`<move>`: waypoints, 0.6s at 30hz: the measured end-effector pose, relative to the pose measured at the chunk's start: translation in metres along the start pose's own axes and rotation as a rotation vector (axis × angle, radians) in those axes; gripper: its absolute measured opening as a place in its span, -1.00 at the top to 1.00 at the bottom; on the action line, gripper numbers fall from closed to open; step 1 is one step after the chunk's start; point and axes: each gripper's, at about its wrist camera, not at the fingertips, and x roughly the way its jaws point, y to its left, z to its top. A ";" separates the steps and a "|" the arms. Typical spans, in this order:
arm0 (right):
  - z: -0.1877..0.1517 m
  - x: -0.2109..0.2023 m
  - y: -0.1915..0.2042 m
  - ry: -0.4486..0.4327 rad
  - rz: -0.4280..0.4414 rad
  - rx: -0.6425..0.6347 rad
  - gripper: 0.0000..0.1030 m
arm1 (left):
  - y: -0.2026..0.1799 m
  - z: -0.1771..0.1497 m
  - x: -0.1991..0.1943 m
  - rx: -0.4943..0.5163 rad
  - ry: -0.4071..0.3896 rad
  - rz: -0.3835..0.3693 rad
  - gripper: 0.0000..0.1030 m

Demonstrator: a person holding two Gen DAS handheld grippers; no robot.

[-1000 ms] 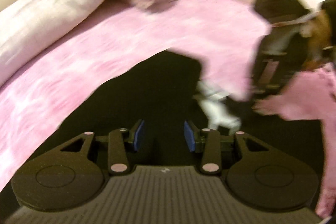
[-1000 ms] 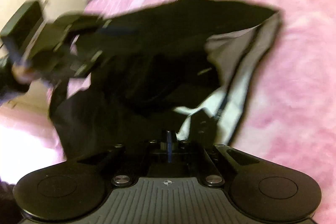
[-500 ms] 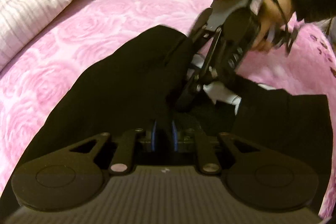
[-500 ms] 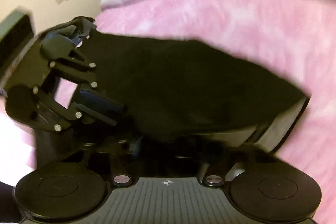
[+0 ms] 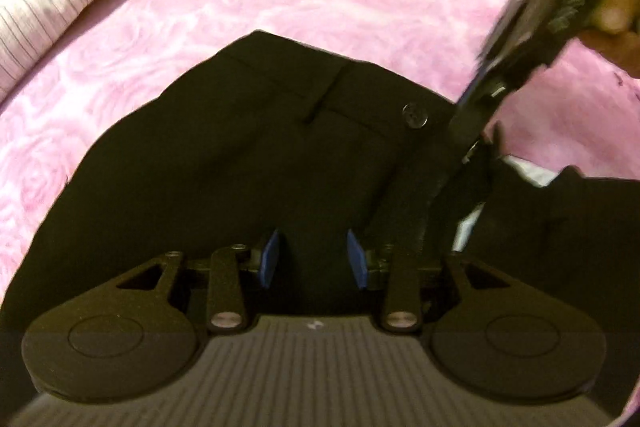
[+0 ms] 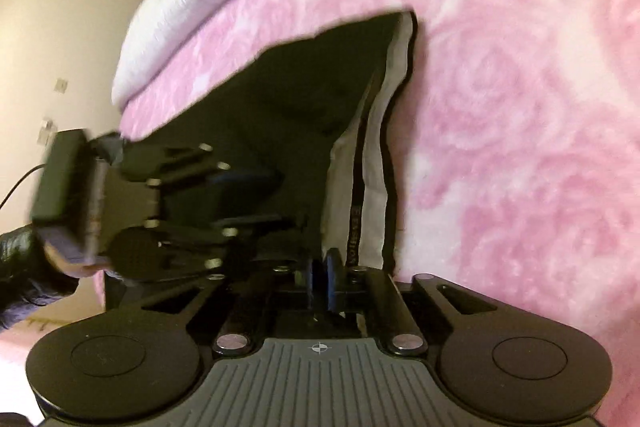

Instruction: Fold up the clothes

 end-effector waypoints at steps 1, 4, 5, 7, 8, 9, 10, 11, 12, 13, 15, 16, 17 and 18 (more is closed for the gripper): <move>-0.009 -0.005 0.005 -0.031 -0.029 -0.018 0.63 | 0.001 0.000 0.000 0.000 -0.003 -0.002 0.37; -0.039 -0.014 0.017 -0.039 -0.040 -0.089 0.12 | 0.002 -0.001 -0.005 0.001 -0.019 -0.019 0.38; -0.048 -0.013 0.022 -0.031 -0.049 -0.109 0.07 | 0.002 -0.002 -0.008 0.002 -0.028 -0.033 0.38; -0.066 -0.011 0.025 -0.005 -0.074 -0.139 0.03 | 0.000 -0.002 -0.015 0.008 -0.063 -0.065 0.38; -0.073 -0.010 0.025 0.007 -0.097 -0.156 0.03 | -0.001 -0.002 -0.019 0.013 -0.076 -0.068 0.38; -0.078 -0.010 0.027 0.008 -0.101 -0.149 0.03 | -0.002 -0.002 -0.023 0.016 -0.088 -0.070 0.38; -0.083 -0.009 0.028 0.009 -0.102 -0.141 0.03 | -0.002 -0.003 -0.028 0.012 -0.096 -0.069 0.38; -0.088 -0.008 0.029 0.009 -0.104 -0.133 0.03 | -0.003 -0.003 -0.032 0.006 -0.103 -0.070 0.38; -0.093 -0.013 0.026 0.008 -0.096 -0.103 0.03 | -0.003 -0.004 -0.036 -0.008 -0.110 -0.082 0.38; -0.096 -0.023 0.018 0.012 -0.097 -0.072 0.03 | -0.003 -0.006 -0.039 -0.018 -0.113 -0.095 0.38; -0.097 -0.028 0.009 -0.002 -0.095 -0.034 0.03 | -0.007 -0.011 -0.040 -0.012 -0.101 -0.111 0.38; -0.098 -0.030 0.005 -0.009 -0.094 -0.016 0.03 | -0.010 -0.013 -0.041 -0.007 -0.093 -0.118 0.38; -0.097 -0.028 0.007 -0.008 -0.109 -0.014 0.07 | -0.014 -0.016 -0.039 0.006 -0.079 -0.122 0.38; -0.097 -0.025 0.009 -0.007 -0.124 -0.014 0.24 | -0.018 -0.018 -0.038 0.019 -0.065 -0.126 0.38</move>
